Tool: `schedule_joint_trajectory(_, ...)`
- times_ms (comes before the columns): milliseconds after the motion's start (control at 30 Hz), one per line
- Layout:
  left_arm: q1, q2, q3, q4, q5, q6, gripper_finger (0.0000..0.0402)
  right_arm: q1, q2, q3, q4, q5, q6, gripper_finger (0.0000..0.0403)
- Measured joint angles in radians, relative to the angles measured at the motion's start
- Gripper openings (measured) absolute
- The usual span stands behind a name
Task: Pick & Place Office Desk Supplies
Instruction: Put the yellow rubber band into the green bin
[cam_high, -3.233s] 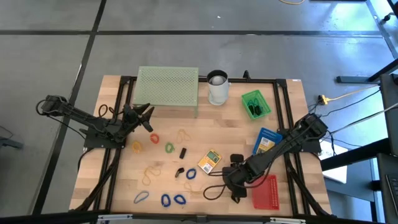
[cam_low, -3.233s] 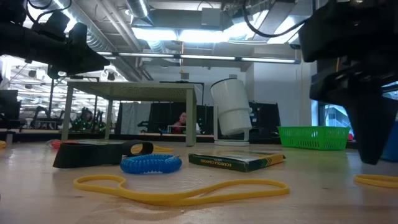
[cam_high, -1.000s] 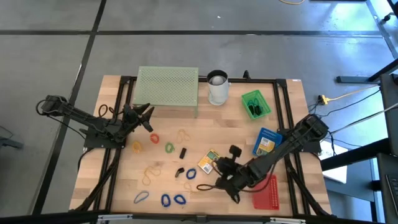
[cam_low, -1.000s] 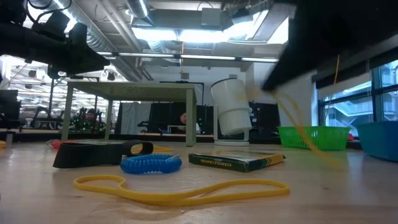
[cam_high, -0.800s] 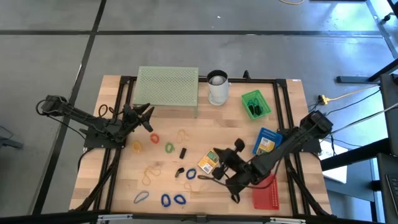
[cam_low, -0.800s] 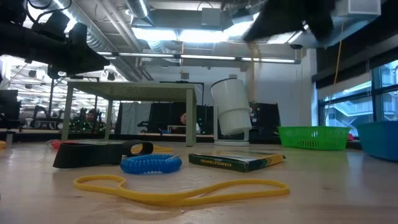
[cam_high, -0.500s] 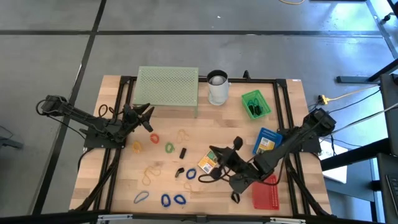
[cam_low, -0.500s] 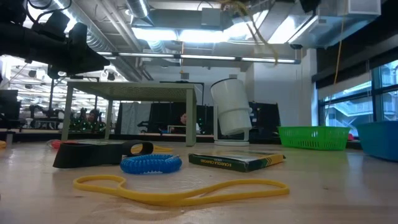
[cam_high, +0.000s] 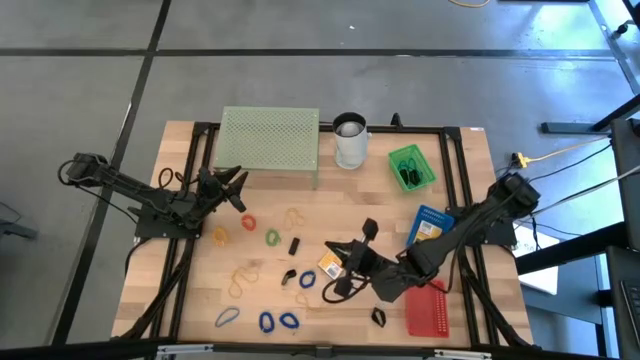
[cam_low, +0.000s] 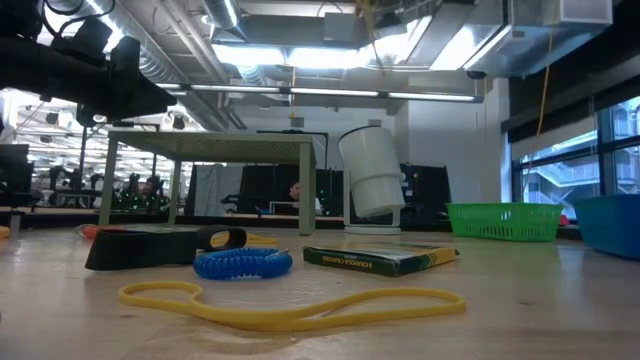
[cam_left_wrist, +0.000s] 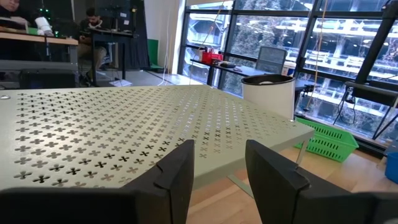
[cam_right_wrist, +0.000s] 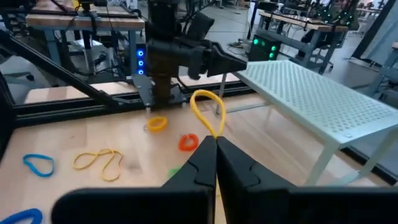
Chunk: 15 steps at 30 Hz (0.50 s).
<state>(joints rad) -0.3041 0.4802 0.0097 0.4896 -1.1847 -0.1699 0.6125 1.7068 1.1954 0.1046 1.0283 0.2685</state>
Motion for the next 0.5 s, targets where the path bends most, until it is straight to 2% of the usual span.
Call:
schedule_joint_trajectory(167,0.0,0.0,0.0,0.0,0.0,0.0,0.0139,-0.019,-0.057,0.0,-0.179,-0.008,0.05,0.0006)
schedule_joint_trajectory(300,0.0,0.0,0.0,0.0,0.0,0.0,0.0139,-0.037,-0.152,0.001,-0.434,-0.031,0.226,0.0006)
schedule_joint_trajectory(500,0.0,0.0,0.0,-0.001,0.0,0.0,0.0139,-0.075,-0.274,0.001,-0.913,-0.019,0.558,0.0006)
